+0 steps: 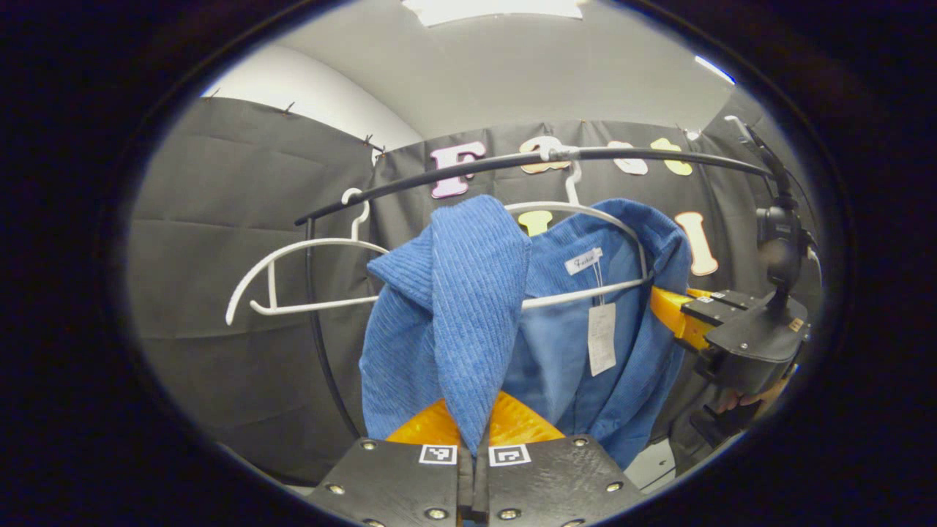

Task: Grasp the clothes on the hanger with both hands and then place them into the laundry hamper below.

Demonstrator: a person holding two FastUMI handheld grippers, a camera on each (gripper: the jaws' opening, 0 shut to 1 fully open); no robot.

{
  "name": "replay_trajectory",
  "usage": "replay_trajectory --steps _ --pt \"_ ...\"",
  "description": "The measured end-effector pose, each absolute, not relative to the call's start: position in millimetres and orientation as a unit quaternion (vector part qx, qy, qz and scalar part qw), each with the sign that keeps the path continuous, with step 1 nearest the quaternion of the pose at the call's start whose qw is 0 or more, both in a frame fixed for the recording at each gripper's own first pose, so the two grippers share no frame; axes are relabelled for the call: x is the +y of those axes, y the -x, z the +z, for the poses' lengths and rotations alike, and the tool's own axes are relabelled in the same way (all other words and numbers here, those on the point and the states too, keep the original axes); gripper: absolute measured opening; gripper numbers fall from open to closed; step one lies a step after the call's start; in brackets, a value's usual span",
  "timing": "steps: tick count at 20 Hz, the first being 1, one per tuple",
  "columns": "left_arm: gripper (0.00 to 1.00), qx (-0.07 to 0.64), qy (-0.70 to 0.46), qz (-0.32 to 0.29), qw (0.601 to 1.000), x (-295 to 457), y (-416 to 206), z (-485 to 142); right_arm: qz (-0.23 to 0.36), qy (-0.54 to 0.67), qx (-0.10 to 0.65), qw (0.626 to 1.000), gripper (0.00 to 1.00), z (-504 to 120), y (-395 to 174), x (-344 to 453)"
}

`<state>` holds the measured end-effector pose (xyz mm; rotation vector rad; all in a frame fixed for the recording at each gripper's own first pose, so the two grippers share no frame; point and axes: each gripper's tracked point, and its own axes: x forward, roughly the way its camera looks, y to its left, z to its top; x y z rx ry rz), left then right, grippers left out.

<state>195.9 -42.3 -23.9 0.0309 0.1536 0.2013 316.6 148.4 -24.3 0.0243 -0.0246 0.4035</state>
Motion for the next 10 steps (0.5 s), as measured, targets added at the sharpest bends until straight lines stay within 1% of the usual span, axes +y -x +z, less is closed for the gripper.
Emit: replay_trajectory --steps 1,2,4,5,10 --pt "0.05 0.073 -0.014 0.098 0.992 -42.2 -193.9 -16.3 0.198 -0.013 -0.020 0.980 0.02 -16.9 -317.8 146.6" --pt "0.05 0.068 -0.012 0.095 0.993 -43.7 -191.9 -9.5 0.195 -0.014 -0.027 0.980 0.04 -11.9 -319.7 144.1" --pt "0.05 0.059 -0.009 0.090 0.994 -42.0 -190.7 3.3 0.191 -0.015 -0.035 0.981 0.02 -3.4 -322.1 140.9" --pt "0.05 0.053 -0.010 0.087 0.995 -41.4 -191.0 11.6 0.191 -0.014 -0.035 0.981 0.04 -0.3 -324.1 140.5" --pt "0.05 0.023 -0.025 0.066 0.997 -48.0 -190.3 49.9 0.182 -0.013 -0.063 0.981 0.04 25.6 -330.5 134.2"
